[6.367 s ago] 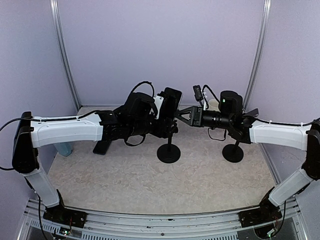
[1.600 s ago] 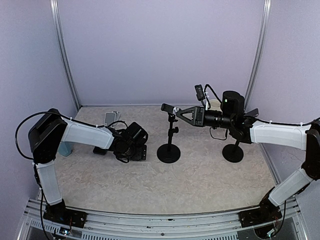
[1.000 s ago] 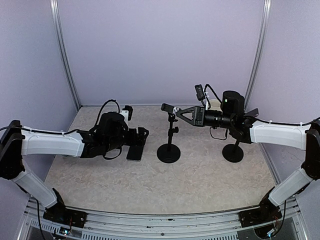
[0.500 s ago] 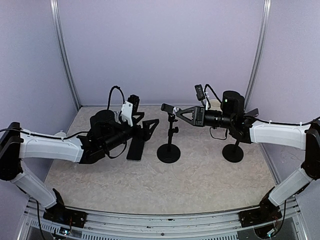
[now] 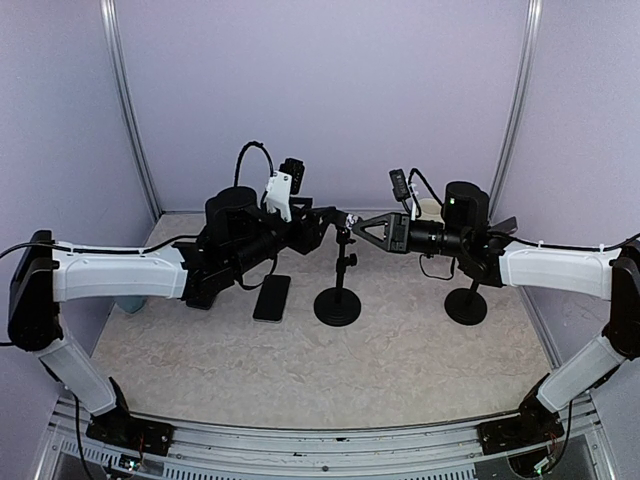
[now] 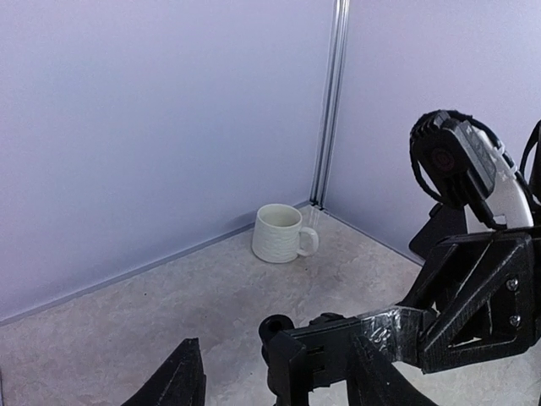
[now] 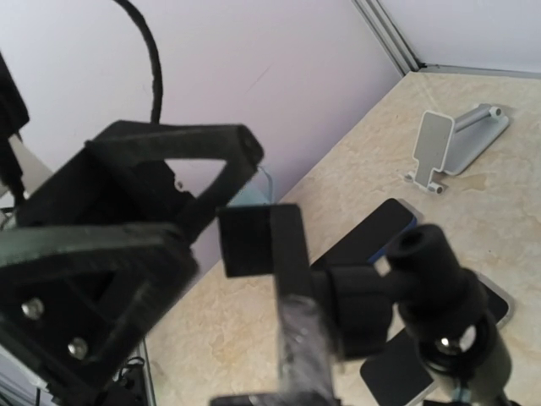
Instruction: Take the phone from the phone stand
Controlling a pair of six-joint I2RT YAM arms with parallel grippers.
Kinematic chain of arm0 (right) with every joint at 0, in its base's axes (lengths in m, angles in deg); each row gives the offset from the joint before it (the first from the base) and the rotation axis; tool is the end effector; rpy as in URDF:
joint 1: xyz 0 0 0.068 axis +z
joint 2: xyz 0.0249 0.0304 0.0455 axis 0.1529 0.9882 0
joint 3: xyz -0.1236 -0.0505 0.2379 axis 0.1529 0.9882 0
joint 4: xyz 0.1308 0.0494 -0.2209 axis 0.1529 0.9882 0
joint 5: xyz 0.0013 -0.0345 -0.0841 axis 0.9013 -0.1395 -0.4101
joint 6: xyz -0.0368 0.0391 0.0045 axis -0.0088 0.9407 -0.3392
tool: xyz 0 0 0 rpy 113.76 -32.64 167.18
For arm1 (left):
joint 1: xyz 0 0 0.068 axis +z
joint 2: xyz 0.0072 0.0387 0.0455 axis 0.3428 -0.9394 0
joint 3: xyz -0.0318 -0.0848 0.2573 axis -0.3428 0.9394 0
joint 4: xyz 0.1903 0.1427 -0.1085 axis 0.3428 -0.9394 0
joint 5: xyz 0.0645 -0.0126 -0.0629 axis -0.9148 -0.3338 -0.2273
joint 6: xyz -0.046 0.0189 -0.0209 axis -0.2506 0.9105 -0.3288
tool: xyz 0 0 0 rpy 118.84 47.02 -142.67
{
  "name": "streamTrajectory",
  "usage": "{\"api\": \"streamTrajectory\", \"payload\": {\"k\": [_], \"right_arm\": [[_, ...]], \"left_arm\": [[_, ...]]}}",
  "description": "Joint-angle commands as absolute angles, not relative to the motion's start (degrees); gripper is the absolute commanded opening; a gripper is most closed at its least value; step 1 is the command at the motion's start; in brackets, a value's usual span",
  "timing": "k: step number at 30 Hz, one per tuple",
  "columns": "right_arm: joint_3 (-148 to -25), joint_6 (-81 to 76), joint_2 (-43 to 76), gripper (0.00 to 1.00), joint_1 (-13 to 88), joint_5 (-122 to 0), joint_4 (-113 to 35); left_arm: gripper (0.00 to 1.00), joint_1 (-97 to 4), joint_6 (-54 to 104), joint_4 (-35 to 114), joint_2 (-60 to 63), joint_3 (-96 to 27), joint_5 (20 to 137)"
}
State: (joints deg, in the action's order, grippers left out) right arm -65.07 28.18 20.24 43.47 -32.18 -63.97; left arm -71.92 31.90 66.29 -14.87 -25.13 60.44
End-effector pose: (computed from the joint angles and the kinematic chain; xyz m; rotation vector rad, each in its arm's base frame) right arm 0.2672 0.2102 0.2957 -0.4883 1.8053 1.4302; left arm 0.2404 -0.2964 0.3105 0.5138 1.5288 -0.6389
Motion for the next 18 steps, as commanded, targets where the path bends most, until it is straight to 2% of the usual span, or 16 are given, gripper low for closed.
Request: {"api": "streamTrajectory", "payload": {"k": [1,11,18], "right_arm": [[-65.9,27.9,21.3,0.00,42.9,-32.5,-63.1],[-66.3,28.0,21.4,0.00,42.9,-32.4,-62.9],[-66.7,28.4,22.0,0.00,42.9,-32.1,-62.9]], "left_arm": [[0.54,-73.4,34.2,62.3,-15.8,-27.5,56.0],[0.30,-74.4,36.0,57.6,-17.7,-31.0,51.6],[0.18,-74.6,36.8,56.6,-18.5,-32.7,52.1]]}}
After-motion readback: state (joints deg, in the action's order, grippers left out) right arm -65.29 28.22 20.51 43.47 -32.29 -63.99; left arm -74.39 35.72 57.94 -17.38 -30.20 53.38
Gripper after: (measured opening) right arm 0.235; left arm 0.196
